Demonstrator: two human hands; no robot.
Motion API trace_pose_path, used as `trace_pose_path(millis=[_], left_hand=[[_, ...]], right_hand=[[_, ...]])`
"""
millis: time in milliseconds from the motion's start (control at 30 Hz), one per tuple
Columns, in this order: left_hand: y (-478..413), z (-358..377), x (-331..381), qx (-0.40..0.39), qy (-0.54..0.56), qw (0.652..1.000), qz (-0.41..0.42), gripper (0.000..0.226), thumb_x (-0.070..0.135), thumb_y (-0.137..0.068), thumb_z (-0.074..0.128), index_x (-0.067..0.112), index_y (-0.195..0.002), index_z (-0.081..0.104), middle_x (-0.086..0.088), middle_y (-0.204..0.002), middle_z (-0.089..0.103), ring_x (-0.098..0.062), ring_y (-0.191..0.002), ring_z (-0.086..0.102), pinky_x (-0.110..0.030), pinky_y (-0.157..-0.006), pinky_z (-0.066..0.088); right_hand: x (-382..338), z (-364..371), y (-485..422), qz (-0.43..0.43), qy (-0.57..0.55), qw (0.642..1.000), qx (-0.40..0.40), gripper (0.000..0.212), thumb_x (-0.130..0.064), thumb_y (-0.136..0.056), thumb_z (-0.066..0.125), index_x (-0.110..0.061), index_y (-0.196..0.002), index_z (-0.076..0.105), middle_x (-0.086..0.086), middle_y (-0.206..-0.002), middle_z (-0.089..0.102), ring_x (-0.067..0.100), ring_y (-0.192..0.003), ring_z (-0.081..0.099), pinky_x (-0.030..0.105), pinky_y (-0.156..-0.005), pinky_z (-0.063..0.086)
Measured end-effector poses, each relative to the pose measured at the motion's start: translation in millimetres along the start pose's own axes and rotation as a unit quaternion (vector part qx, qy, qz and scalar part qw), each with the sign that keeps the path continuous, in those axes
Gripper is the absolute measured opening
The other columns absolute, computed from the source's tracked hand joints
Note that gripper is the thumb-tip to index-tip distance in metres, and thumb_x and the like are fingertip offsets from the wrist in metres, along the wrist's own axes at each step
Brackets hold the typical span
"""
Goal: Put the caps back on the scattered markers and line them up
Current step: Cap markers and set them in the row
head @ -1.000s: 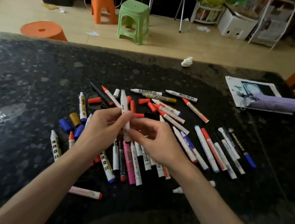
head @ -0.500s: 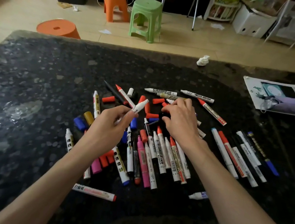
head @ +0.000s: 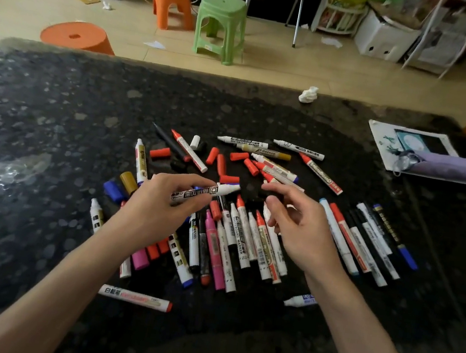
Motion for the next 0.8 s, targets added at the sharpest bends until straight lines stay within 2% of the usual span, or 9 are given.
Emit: trace_pose_path(millis=[133,233,300,367,467,633,733,800], left_hand=[[4,1,3,-0.009,0.008,1.000,0.023,0.027,0.047,-0.094,0.061,0.047,-0.119,0.070,0.024,-0.109,0.072,-0.004,-0.101,0.069,-0.037,-0.094,0.057],[2,1,3,-0.005,0.010,1.000,0.026,0.029,0.048,-0.093,0.061,0.046,-0.120,0.070,0.023,-0.107,0.073,-0.006,-0.095,0.071,-0.039,-0.091,0.059],[0,3,4,0.000,0.010,1.000,0.027,0.030,0.045,-0.095,0.062,0.043,-0.123,0.070,0.023,-0.110,0.072,0.003,-0.094,0.067,-0.035,-0.089,0.057],[-2,5,6,0.003,0.010,0.999,0.031,0.029,0.043,-0.096,0.062,0.041,-0.124,0.071,0.022,-0.115,0.071,0.008,-0.103,0.063,-0.033,-0.096,0.053],[-2,8,7,-0.002,0.006,0.999,0.035,0.029,0.043,-0.096,0.063,0.041,-0.124,0.071,0.022,-0.119,0.071,0.002,-0.117,0.062,-0.036,-0.105,0.051],[-3,9,9,-0.005,-0.008,0.999,0.049,0.025,0.040,-0.096,0.066,0.045,-0.120,0.071,0.022,-0.113,0.071,0.003,-0.110,0.063,-0.031,-0.097,0.054],[-3,12,12,-0.007,-0.017,0.998,0.059,0.024,0.041,-0.096,0.066,0.048,-0.118,0.070,0.020,-0.107,0.071,0.002,-0.105,0.063,-0.025,-0.091,0.051],[-3,13,12,-0.005,-0.025,0.997,0.069,0.025,0.041,-0.095,0.066,0.048,-0.119,0.070,0.016,-0.096,0.069,0.000,-0.093,0.062,-0.026,-0.081,0.049]], right_hand=[[-16,-8,6,-0.021,-0.035,0.999,-0.010,0.025,-0.015,-0.104,0.062,-0.030,-0.122,0.072,-0.011,-0.103,0.073,0.008,-0.083,0.071,0.016,-0.076,0.053],[-20,-9,7,-0.028,-0.041,0.999,-0.007,0.021,-0.012,-0.099,0.068,-0.026,-0.115,0.071,-0.010,-0.106,0.074,0.012,-0.084,0.074,0.021,-0.081,0.057],[-21,-9,7,-0.037,-0.038,0.999,-0.005,0.019,-0.012,-0.098,0.070,-0.025,-0.112,0.072,-0.011,-0.101,0.075,0.011,-0.083,0.073,0.022,-0.083,0.058],[-23,-9,7,-0.045,-0.043,0.998,-0.006,0.019,-0.012,-0.098,0.071,-0.024,-0.112,0.073,-0.012,-0.097,0.074,0.010,-0.082,0.072,0.020,-0.081,0.057],[-24,-8,7,-0.048,-0.042,0.998,-0.013,0.020,-0.012,-0.097,0.071,-0.024,-0.112,0.073,-0.013,-0.098,0.074,0.007,-0.086,0.072,0.018,-0.081,0.056],[-23,-4,9,-0.047,-0.036,0.998,-0.031,0.021,-0.013,-0.096,0.072,-0.028,-0.112,0.075,-0.010,-0.104,0.076,0.006,-0.097,0.073,0.021,-0.086,0.059],[-22,-2,9,-0.052,-0.035,0.997,-0.036,0.020,-0.015,-0.095,0.074,-0.028,-0.111,0.076,-0.006,-0.099,0.077,0.012,-0.090,0.075,0.028,-0.086,0.061],[-23,-1,10,-0.056,-0.034,0.997,-0.035,0.020,-0.016,-0.093,0.076,-0.027,-0.110,0.077,-0.005,-0.095,0.078,0.013,-0.086,0.075,0.030,-0.086,0.061]])
Point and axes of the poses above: each hand's wrist, its own y-axis away from the middle knuckle, its own z-axis out of the palm, x = y × z, the point moved 10 cm from there along -y, towards the middle knuckle
